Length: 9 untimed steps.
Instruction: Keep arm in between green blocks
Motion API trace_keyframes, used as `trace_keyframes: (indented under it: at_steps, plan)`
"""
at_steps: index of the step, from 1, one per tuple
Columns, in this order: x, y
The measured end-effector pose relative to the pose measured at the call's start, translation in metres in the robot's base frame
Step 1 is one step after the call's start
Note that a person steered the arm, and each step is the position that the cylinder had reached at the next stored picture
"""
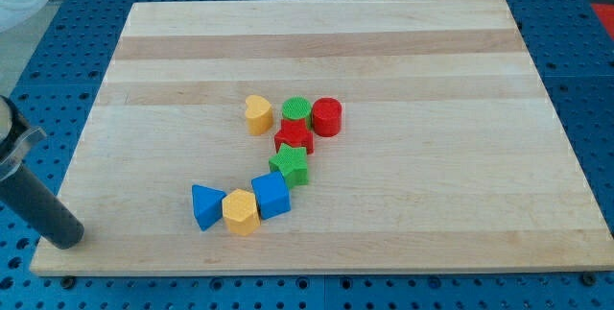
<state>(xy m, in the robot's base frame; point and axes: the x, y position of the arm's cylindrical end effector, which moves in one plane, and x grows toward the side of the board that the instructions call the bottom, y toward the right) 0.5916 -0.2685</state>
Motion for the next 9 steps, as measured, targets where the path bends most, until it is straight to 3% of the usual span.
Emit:
trace_keyframes:
  at_steps: [1,3,4,5,9]
  plan:
    - [-0.009,0.000]
    - [-0.089,0.020]
    - [-0.088,0.040]
    - [-0.061,0.060]
    - [-0.105,0.202]
